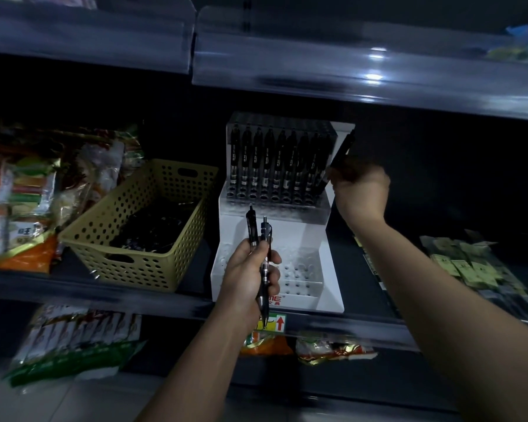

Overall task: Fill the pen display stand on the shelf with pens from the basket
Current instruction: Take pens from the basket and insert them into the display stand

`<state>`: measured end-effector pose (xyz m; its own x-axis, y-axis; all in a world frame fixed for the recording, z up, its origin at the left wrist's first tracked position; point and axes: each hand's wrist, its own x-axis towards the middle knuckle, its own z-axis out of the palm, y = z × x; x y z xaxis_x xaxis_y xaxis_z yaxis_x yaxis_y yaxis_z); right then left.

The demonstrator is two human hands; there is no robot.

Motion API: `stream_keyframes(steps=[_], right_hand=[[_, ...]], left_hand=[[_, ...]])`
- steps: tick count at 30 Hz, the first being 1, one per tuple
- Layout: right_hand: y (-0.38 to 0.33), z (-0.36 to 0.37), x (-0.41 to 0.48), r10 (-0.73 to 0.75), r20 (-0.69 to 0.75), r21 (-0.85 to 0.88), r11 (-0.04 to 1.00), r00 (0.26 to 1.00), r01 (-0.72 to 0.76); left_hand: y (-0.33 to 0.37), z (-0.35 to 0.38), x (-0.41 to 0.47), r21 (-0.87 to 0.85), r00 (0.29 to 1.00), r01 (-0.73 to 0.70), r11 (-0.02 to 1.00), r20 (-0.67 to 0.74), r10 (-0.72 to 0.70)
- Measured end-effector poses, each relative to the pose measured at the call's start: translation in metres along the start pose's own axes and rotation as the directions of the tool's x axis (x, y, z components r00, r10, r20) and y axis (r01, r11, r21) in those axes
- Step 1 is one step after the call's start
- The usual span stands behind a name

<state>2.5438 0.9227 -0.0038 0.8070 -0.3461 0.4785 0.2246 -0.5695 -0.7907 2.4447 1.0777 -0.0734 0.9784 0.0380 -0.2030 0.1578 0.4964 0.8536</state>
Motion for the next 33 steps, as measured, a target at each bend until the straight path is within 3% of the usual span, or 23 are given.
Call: stream_keyframes(steps=[9, 23, 29, 33], right_hand=[[-0.003, 0.003, -0.001, -0.119, 0.071, -0.274, 0.952, 0.990, 0.134], [-0.005, 0.006, 0.006, -0.189, 0.158, -0.461, 0.854, 0.969, 0.242], [0.005, 0.011, -0.002, -0.150, 0.061, -0.277, 0.947, 0.987, 0.161], [0.007, 0.012, -0.001, -0.136, 0.069, -0.285, 0.946, 0.988, 0.151]], left_hand=[[0.002, -0.001, 0.001, -0.003, 0.999, -0.048, 0.999, 0.009, 0.048], [0.004, -0.005, 0.000, 0.009, 0.997, -0.075, 0.997, 0.025, 0.075], [0.005, -0.006, 0.000, 0.003, 0.997, -0.067, 0.998, 0.031, 0.067], [0.006, -0.005, 0.000, -0.011, 0.997, -0.065, 0.998, 0.032, 0.065]])
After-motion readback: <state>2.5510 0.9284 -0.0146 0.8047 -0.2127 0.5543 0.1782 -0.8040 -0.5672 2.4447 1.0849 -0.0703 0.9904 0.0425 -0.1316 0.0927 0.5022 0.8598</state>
